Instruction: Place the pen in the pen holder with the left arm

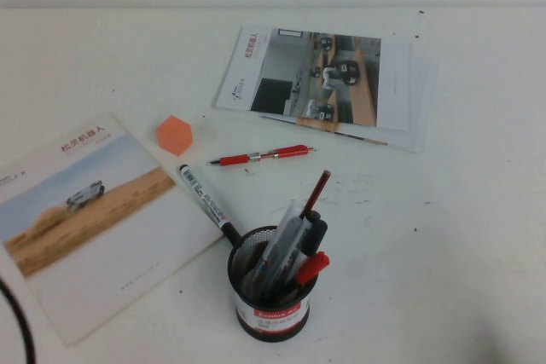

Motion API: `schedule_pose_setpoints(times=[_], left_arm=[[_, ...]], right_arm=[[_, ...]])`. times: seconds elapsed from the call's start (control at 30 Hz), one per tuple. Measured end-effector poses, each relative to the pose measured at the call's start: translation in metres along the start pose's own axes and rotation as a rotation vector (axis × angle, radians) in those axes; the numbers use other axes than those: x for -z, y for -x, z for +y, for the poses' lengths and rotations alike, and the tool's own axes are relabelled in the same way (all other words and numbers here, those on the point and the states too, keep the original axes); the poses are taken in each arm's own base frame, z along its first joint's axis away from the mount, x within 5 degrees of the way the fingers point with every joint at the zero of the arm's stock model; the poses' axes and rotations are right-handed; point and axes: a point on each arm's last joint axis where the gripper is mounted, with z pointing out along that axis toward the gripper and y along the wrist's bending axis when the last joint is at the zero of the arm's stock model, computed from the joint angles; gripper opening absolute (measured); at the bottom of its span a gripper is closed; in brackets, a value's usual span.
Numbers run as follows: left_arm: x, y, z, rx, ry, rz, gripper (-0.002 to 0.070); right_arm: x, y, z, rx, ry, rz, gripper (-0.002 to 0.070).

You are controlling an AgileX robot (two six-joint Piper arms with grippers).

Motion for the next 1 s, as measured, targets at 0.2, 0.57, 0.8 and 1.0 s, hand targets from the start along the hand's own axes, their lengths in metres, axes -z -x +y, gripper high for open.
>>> schedule_pose_setpoints(times=[0.2, 0.57, 0.8, 1.0], left_arm=[[-0.037, 0.043, -0.020, -0.145, -0.066, 0.272, -0.0001], [-0.114, 0.063, -0.059, -0.314, -0.404, 0.592, -0.0001], [-0.182, 0.084, -0.074, -0.347, -0.485, 0.735, -0.0001], [-0.232, 0.080, -0.098, -0.242, -0.432, 0.819, -0.0001]], right_arm=[[0.000, 0.000, 0.000, 0.000, 0.000, 0.000, -0.0022], [0.000, 0.000, 0.000, 0.000, 0.000, 0.000, -0.0022], [0.000, 0.000, 0.000, 0.000, 0.000, 0.000, -0.0022], [0.000, 0.000, 0.000, 0.000, 0.000, 0.000, -0.0022]])
